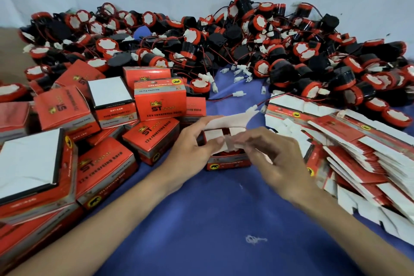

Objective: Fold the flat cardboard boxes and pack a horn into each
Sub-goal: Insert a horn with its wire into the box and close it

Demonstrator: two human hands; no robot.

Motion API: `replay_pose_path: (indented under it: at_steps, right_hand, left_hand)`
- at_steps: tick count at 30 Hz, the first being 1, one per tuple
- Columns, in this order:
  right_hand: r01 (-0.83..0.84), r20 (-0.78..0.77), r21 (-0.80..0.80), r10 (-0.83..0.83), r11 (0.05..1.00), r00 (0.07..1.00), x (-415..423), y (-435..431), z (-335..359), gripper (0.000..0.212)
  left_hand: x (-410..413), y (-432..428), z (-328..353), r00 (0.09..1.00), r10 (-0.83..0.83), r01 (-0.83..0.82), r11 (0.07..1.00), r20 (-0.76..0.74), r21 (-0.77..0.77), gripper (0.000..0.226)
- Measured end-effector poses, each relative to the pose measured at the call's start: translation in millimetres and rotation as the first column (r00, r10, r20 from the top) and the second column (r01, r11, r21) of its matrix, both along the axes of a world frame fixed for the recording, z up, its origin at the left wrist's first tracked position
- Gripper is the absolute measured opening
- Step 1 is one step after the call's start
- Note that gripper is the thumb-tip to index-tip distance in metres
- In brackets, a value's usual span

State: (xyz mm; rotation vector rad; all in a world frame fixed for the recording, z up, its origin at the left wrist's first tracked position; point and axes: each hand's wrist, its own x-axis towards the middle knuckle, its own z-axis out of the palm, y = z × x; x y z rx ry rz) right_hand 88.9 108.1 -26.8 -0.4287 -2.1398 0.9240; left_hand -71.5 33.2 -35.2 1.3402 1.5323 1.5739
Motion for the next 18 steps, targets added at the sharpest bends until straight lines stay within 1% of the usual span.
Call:
replay_pose_path:
  at_steps: [1, 3, 4, 5, 8, 10, 12, 13, 14, 16, 18]
  right_hand:
    - [-0.009, -0.029, -0.088, 0.006, 0.996, 1.000, -1.5, -0.3, -0.5, 0.017]
    - [-0.015, -0.118, -0.315, -0.023, 0.949, 0.993, -4.3, 3.1, 1.3, 0.024]
    - [0.010, -0.136, -0.374, -0.065, 0.927, 0.989, -4.5, 6.1, 2.7, 0.028]
    - [0.041, -0.128, -0.389, -0.098, 0.920, 0.987, -5.1, 8.2, 3.2, 0.028]
    - [0.075, -0.081, -0.272, -0.101, 0.959, 0.992, -6.0, 9.9, 1.2, 0.015]
    - [0.075, -0.073, -0.234, -0.095, 0.969, 0.993, -4.7, 10.1, -1.5, 0.015]
    - [0.070, -0.078, -0.255, -0.093, 0.965, 0.993, -4.3, 9.6, -3.1, 0.020]
    - [0.082, -0.076, -0.249, -0.104, 0.965, 0.992, -4.7, 9.0, -3.7, 0.022]
    - [0.114, -0.068, -0.206, -0.130, 0.972, 0.989, -5.6, 8.6, -4.6, 0.024]
    - [0.211, -0.047, 0.000, -0.211, 0.978, 0.976, -7.5, 9.3, -7.0, 0.025]
    - [0.297, -0.044, 0.215, -0.295, 0.930, 0.955, -9.0, 10.8, -9.5, 0.027]
  left_hand:
    - [0.3, -0.3, -0.3, 0.999, 0.012, -0.011, 1.000, -0.046, 0.023, 0.039]
    - [-1.7, -0.5, -0.6, 0.981, 0.041, -0.021, 0.995, -0.190, 0.102, 0.035]
    - [-2.8, 0.4, -0.8, 0.962, 0.058, -0.020, 0.989, -0.268, 0.144, 0.033]
    - [-3.6, 0.7, -1.0, 0.941, 0.079, -0.024, 0.986, -0.329, 0.167, 0.033]
    - [-7.9, -1.4, -0.7, 0.897, 0.097, -0.020, 0.983, -0.430, 0.181, 0.036]
    - [-10.2, -5.2, -3.9, 0.880, 0.041, 0.035, 0.988, -0.474, 0.151, 0.044]
    - [-11.9, -7.7, -6.7, 0.858, 0.008, 0.059, 0.992, -0.513, 0.116, 0.055]
    - [-12.6, -7.7, -6.9, 0.854, 0.018, 0.049, 0.992, -0.521, 0.113, 0.056]
    - [-13.1, -7.1, -6.5, 0.850, 0.035, 0.035, 0.992, -0.525, 0.123, 0.052]
    - [-14.6, -4.9, -4.2, 0.848, 0.053, 0.025, 0.990, -0.528, 0.140, 0.043]
    - [-17.9, -3.4, -2.0, 0.846, 0.039, 0.044, 0.989, -0.531, 0.143, 0.038]
